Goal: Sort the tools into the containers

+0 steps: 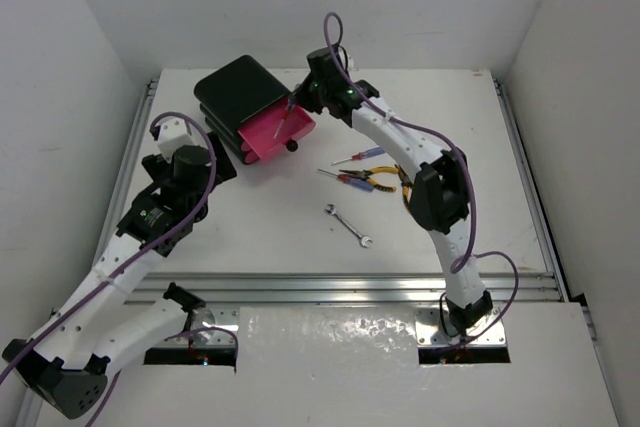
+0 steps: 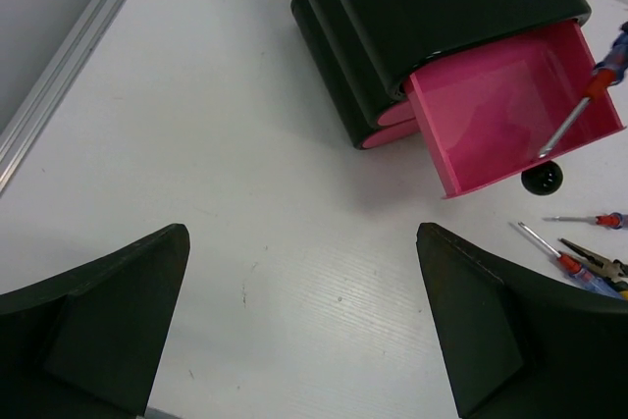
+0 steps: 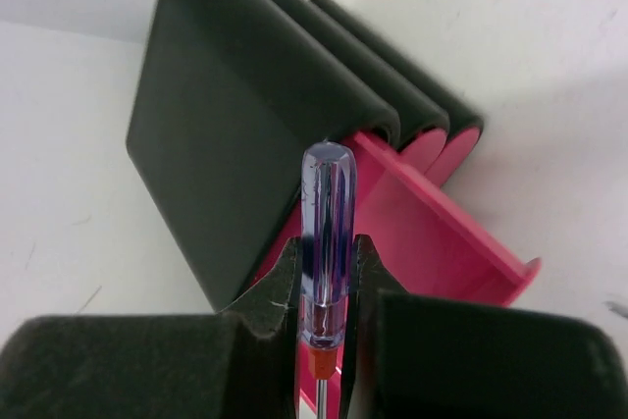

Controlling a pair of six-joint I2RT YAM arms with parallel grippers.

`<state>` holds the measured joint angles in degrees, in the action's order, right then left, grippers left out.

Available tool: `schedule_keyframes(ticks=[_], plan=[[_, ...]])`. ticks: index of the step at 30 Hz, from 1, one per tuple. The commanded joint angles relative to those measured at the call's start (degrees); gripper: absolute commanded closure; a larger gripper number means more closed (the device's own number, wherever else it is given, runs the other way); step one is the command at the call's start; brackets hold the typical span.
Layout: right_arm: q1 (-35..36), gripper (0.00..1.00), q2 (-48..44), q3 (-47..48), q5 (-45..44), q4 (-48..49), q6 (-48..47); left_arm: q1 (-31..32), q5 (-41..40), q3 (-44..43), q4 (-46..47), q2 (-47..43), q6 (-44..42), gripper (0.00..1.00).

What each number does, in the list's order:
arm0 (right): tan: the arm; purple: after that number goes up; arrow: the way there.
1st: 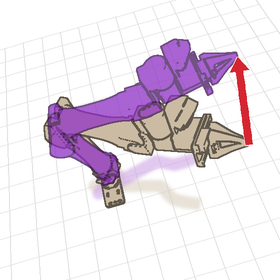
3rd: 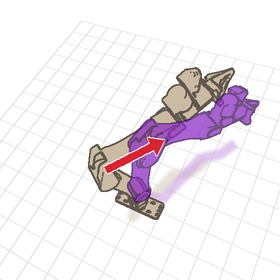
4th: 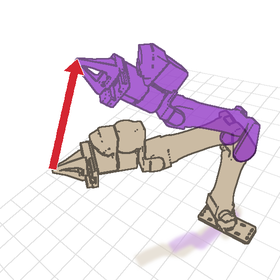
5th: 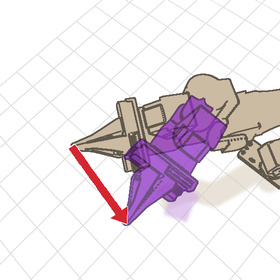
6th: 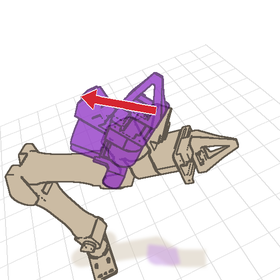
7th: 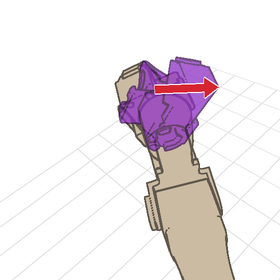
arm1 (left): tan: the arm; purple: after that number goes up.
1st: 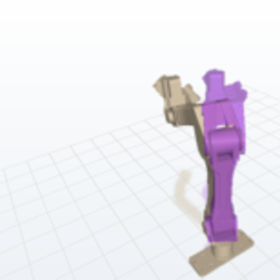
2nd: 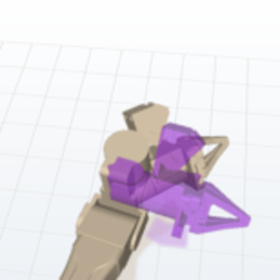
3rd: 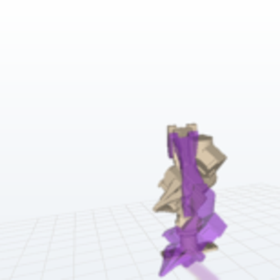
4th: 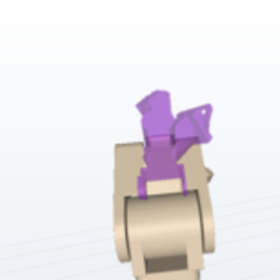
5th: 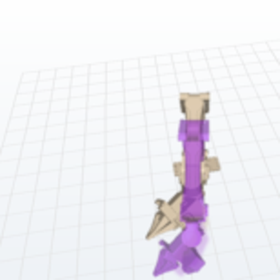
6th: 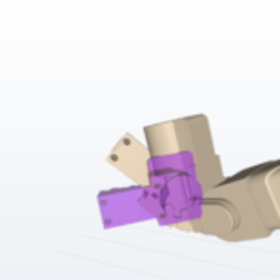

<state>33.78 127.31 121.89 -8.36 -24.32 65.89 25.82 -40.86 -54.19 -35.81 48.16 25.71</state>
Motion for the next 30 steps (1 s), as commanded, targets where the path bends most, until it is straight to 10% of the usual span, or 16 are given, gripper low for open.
schedule_keyframes(ticks=[1,15,19,26,30], plan=[[1.38,1.0,0.3,3.27,2.2,4.09,4.69,-0.16,0.6,0.23,1.8,0.0,-1.1,0.01],[3.84,0.85,0.4,-0.51,-0.87,6.47,-2.07,-0.16,3.42,0.41,2.59,-0.53,-2.07,0.01],[3.84,0.51,0.84,0.02,-1.22,5.33,-3.66,-0.16,4.21,0.58,2.85,-0.35,-2.34,0.01],[3.14,0.28,-1.53,2.75,-0.26,4.01,-11.55,-0.16,4.3,0.58,2.68,0.0,-2.51,0.01],[1.99,0.17,-12.83,-10.29,2.64,8.31,-31.12,-0.16,3.77,0.58,2.5,-0.08,-2.42,0.01]])
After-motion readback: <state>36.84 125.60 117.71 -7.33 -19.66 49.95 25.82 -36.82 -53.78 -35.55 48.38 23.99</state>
